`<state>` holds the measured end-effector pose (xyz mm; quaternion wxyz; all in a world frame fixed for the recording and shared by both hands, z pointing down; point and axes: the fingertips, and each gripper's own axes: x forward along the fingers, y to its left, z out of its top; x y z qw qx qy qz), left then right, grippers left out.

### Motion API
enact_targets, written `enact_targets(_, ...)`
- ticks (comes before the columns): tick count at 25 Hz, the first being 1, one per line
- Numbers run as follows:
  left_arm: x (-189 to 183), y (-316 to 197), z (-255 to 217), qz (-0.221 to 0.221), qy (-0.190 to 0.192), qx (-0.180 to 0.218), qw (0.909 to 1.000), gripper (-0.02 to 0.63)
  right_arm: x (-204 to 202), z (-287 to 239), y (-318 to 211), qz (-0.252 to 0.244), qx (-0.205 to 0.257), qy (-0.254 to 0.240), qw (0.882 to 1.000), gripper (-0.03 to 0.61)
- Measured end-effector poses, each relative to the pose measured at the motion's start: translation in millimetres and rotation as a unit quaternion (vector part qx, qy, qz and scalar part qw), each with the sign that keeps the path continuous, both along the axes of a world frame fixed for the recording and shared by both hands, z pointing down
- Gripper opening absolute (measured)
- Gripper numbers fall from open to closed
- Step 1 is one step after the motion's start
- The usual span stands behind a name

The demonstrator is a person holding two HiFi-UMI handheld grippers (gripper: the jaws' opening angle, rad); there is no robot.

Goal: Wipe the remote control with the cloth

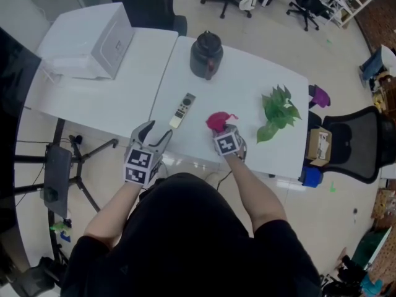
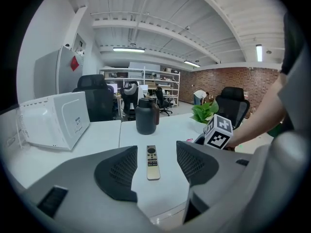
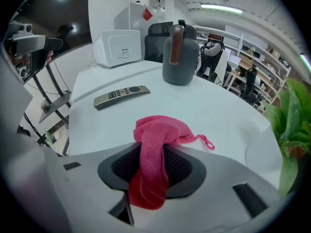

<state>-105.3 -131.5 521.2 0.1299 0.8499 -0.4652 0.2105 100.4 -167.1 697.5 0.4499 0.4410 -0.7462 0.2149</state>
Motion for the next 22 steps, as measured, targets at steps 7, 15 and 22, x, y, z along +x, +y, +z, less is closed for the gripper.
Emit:
enact_targets(7,23.5,-8.6,-17.4,0.036,-0.004,0.028,0.999,0.258,1.4,-66.1,8.5,0.022,0.069,-0.079,0.994,0.166)
enact_targets(15,75.9,-7.3,-54.0,0.123,-0.006,0.077,0.9894,0.25,-12.2,-216.1,36.4,0.025,0.221,-0.18,0.958,0.138)
enact_targets(22,96.5,-3.1,-86.0,0.154,-0.012,0.123,0.9803,0.157,-18.1,-265.6,53.2,0.028,0.269,-0.201,0.942,0.077)
